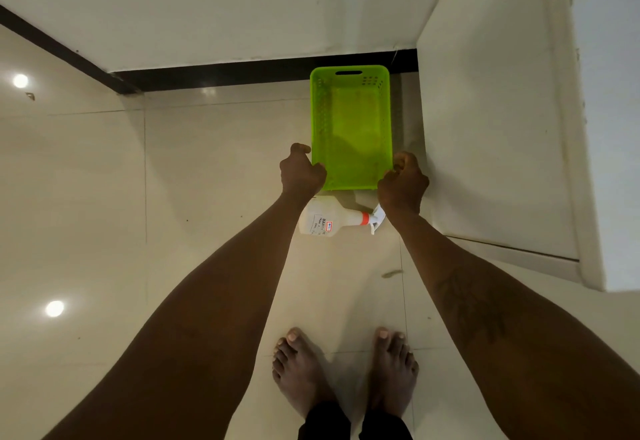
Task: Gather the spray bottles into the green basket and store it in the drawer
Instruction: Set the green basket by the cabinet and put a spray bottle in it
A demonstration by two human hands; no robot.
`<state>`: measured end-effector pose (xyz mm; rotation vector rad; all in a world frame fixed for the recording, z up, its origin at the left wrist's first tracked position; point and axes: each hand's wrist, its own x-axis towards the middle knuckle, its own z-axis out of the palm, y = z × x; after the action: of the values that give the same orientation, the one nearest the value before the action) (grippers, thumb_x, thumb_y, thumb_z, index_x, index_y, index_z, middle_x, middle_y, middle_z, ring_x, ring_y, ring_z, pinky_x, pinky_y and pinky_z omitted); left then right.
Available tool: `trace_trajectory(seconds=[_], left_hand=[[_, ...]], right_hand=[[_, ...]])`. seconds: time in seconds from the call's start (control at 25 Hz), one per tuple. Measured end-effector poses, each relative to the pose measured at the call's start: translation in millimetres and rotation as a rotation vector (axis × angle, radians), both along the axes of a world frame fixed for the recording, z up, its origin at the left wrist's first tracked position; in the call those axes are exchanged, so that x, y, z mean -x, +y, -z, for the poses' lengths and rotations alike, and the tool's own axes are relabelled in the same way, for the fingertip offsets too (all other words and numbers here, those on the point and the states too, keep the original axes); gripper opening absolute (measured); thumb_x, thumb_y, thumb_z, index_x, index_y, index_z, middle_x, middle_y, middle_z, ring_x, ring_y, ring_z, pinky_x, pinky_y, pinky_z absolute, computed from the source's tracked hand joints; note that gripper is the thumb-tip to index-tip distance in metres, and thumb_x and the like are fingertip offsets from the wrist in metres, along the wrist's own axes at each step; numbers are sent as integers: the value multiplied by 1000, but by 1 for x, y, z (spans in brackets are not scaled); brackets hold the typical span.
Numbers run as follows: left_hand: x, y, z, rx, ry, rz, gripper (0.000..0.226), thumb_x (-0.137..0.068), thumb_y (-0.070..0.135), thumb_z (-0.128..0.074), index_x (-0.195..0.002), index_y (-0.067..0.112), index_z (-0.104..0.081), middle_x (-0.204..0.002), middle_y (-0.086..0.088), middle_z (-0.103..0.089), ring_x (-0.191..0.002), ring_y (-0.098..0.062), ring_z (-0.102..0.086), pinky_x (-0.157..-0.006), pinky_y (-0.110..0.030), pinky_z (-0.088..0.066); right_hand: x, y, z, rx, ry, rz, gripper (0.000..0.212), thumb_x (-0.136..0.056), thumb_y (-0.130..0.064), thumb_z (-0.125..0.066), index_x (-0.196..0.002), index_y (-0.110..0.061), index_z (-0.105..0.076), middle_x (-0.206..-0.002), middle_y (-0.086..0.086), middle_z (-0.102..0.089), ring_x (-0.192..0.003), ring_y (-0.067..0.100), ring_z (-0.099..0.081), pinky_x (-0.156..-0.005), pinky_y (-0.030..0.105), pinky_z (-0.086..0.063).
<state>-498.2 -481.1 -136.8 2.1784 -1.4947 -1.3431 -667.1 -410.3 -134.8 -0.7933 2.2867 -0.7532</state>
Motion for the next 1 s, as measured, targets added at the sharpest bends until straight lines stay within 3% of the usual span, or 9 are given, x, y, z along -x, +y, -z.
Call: trace_trajectory(seconds=[0.12, 0.2, 0.4, 0.48, 0.6, 0.68, 0.84, 1.0], left_hand=[[0, 20, -21, 286, -98, 131, 43, -86, 14, -64, -127, 15, -52, -105, -10, -70, -94, -28, -66, -74, -35, -53], [0, 39, -34, 372, -121, 223, 37, -86, 14, -63, -122, 18, -55, -118, -2, -66, -108, -26, -61, -78, -36, -53], [-2, 78, -33, 363, -279, 510, 51, -75, 24, -78, -122, 17, -60, -123, -3, -65, -116, -28, -60, -85, -38, -52], [-4, 84, -21, 302, -363, 652, 65, -72, 34, -82, -129, 17, -56, -137, -4, -58, -128, -29, -51, -100, -43, -46], [-11, 94, -6, 285, -480, 808, 82, -70, 42, -83, -139, 16, -49, -154, -8, -42, -142, -32, -35, -114, -49, -35], [-15, 98, -3, 310, -524, 846, 85, -69, 41, -83, -141, 15, -47, -158, -11, -35, -145, -33, -30, -117, -52, -31], [-26, 105, -8, 264, -521, 862, 84, -71, 30, -83, -143, 15, -43, -163, -13, -21, -150, -33, -21, -117, -52, -31], [-31, 114, -14, 195, -502, 847, 82, -80, 8, -74, -150, 15, -32, -165, -12, -15, -153, -33, -13, -114, -54, -36]], right_hand=[[-8, 21, -15, 88, 241, -95, 34, -85, -1, -55, -117, -12, -62, -111, 8, -68, -104, 25, -64, -84, 30, -49], [-20, 42, -22, 102, 245, -275, 31, -82, -1, -54, -109, -13, -64, -103, 8, -68, -97, 27, -64, -80, 32, -50], [-40, 64, -13, -219, 82, -634, 61, -76, -2, -66, -135, -10, -52, -130, 9, -61, -122, 27, -55, -101, 37, -47], [-40, 61, -3, -283, 173, -838, 72, -74, -5, -70, -141, -7, -44, -132, 9, -59, -127, 25, -51, -104, 38, -45], [-42, 60, 8, -371, 409, -1053, 68, -79, -17, -70, -140, -10, -42, -133, 7, -56, -132, 25, -45, -116, 47, -30], [-43, 59, 12, -403, 484, -1101, 58, -80, -21, -69, -134, -12, -48, -126, 7, -59, -129, 27, -48, -119, 52, -22], [-45, 56, 11, -307, 485, -1051, 38, -81, -18, -63, -118, -14, -55, -113, 5, -65, -115, 26, -56, -115, 48, -29], [-43, 58, 6, -388, 445, -1109, 49, -84, -22, -65, -129, -16, -47, -116, 5, -65, -116, 26, -58, -106, 45, -38]])
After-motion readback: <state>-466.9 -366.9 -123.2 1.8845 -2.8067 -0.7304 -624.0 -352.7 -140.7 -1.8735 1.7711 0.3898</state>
